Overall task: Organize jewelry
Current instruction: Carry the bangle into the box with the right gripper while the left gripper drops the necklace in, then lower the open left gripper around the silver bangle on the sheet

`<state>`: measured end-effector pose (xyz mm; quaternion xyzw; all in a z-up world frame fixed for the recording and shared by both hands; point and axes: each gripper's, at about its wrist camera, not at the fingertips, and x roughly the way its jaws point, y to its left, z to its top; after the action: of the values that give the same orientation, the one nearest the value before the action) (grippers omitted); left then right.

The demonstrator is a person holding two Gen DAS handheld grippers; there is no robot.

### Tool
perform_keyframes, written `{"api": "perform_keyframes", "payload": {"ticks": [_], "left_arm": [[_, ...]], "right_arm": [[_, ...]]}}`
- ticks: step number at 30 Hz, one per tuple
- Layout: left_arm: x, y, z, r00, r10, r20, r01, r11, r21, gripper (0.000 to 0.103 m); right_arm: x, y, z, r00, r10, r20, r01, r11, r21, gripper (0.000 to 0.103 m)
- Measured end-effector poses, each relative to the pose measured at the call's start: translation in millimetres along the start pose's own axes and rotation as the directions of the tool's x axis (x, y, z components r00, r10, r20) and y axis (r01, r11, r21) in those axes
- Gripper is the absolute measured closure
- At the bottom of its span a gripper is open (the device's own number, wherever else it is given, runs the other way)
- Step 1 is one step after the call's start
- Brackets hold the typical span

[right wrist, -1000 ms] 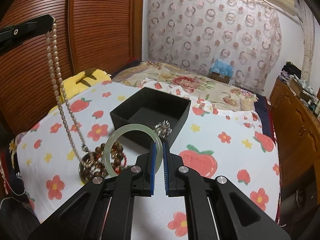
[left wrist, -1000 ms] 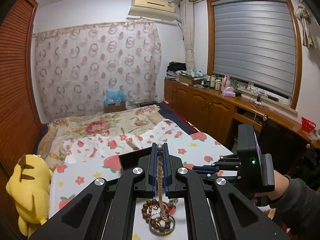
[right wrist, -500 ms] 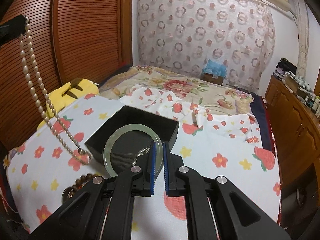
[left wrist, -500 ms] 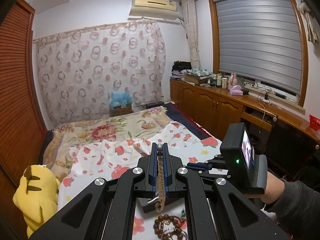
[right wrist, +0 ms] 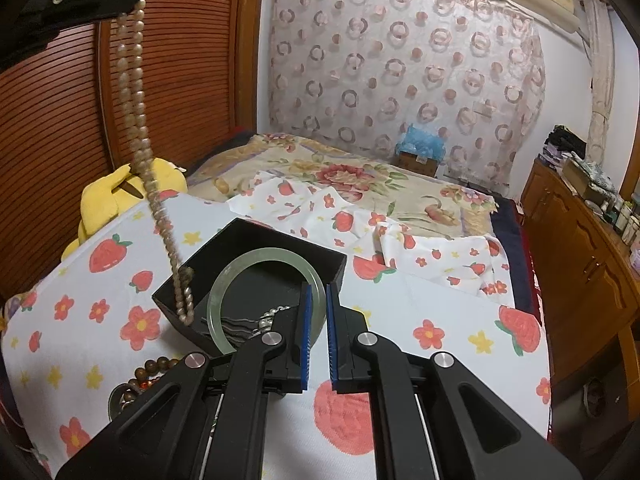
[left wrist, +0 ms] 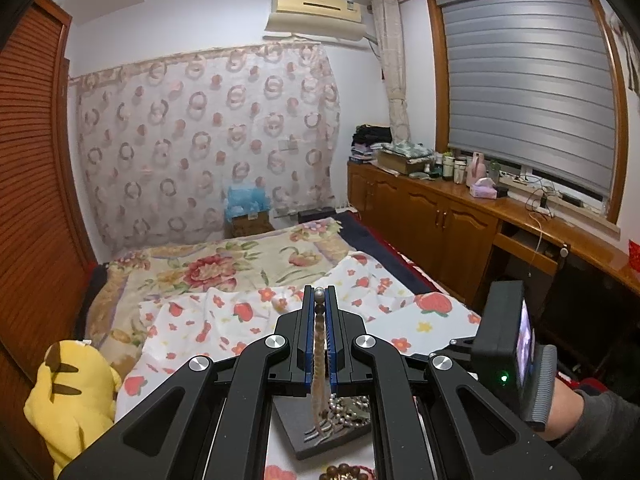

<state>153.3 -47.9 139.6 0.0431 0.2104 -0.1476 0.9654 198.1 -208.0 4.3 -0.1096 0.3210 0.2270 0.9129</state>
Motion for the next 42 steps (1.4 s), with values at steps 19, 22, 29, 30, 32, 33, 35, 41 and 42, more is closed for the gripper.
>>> {"api": "perform_keyframes", "payload": {"ticks": [19, 22, 29, 30, 32, 33, 35, 41, 42], "left_arm": [[68, 35, -87, 0.985, 0.033, -0.171, -0.045, 0.997, -0.067, 0.064], [56, 42, -96, 0.984, 0.056, -0.169, -0.068, 0.995, -0.066, 0.057], [38, 48, -128, 0.978, 0.069, -0.197, -0.08, 0.996, -0.047, 0.047], [36, 47, -133, 0.977, 0.067, -0.203, -0.078, 0.996, -0.048, 0.044], [32, 45, -141, 0.976, 0.058, -0.211, -0.07, 0.996, -0.053, 0.037], [30, 45, -144, 0.976, 0.056, -0.212, -0.069, 0.996, -0.053, 0.033], [24, 41, -152, 0.975, 0.051, -0.215, -0.063, 0.997, -0.049, 0.03], [7, 21, -170, 0.976, 0.04, -0.216, -0.046, 0.999, -0.024, 0.016], [5, 19, -173, 0.976, 0.038, -0.216, -0.044, 0.999, -0.024, 0.016]], "right_arm": [[51, 4, 21, 0.999, 0.01, -0.044, -0.009, 1.0, 0.022, 0.095], [61, 5, 21, 0.998, 0.015, -0.057, -0.013, 0.999, 0.034, 0.094], [74, 11, 17, 0.996, 0.049, -0.077, -0.046, 0.998, 0.047, 0.092], [73, 11, 16, 0.996, 0.05, -0.077, -0.047, 0.998, 0.045, 0.091], [67, 13, 14, 0.996, 0.056, -0.073, -0.054, 0.998, 0.036, 0.091], [63, 13, 12, 0.996, 0.058, -0.068, -0.056, 0.998, 0.032, 0.091], [51, 12, 7, 0.997, 0.061, -0.054, -0.06, 0.998, 0.027, 0.091], [1, 16, -22, 0.995, 0.097, -0.008, -0.097, 0.995, 0.03, 0.091], [-8, 17, -29, 0.995, 0.102, -0.003, -0.102, 0.994, 0.033, 0.091]]}}
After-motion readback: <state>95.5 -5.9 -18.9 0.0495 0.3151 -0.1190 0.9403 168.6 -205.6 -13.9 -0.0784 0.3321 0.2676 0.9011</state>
